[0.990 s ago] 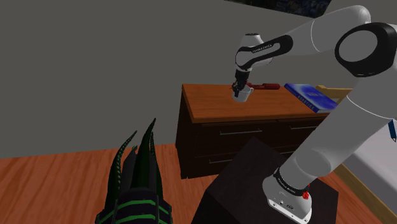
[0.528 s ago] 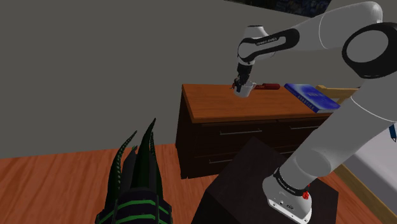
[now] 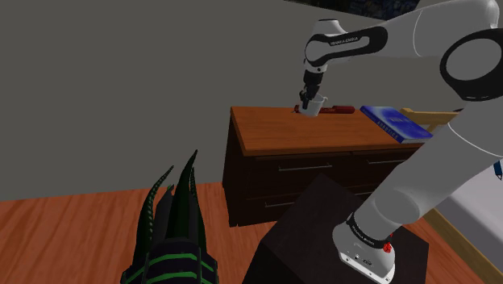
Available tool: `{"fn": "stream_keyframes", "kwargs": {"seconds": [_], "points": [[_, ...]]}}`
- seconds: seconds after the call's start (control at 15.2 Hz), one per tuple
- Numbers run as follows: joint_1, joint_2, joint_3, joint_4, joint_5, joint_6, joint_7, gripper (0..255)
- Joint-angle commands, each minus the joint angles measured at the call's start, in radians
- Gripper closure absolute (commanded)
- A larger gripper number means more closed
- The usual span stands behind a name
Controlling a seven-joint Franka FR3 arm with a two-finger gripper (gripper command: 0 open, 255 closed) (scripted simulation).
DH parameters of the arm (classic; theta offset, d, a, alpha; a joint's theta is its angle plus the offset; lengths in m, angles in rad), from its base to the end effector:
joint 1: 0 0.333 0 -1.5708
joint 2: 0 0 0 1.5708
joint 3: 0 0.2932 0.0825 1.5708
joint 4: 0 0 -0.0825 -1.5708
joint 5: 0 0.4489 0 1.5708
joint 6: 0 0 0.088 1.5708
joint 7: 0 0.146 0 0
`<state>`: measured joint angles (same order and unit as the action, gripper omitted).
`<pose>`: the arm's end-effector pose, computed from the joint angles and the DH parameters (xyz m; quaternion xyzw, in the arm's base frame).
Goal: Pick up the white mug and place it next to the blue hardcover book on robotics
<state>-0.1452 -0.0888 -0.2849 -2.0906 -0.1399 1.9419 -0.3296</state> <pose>0.5193 -0.2545 0.3673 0.9979 -0.0218 -0.0483 0.0366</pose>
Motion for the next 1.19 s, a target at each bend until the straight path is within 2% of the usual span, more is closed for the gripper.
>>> {"fn": "stream_keyframes", "kwargs": {"seconds": [0.0, 0.26, 0.66, 1.12], "points": [[0.0, -0.01, 0.001, 0.018, -0.001, -0.028, -0.002, 255], [0.001, -0.021, 0.003, 0.056, -0.002, -0.076, -0.004, 255], [-0.065, -0.06, -0.075, 0.016, -0.034, -0.057, -0.134, 255], [-0.14, -0.059, -0.176, 0.02, -0.056, -0.035, -0.299, 255]]}}
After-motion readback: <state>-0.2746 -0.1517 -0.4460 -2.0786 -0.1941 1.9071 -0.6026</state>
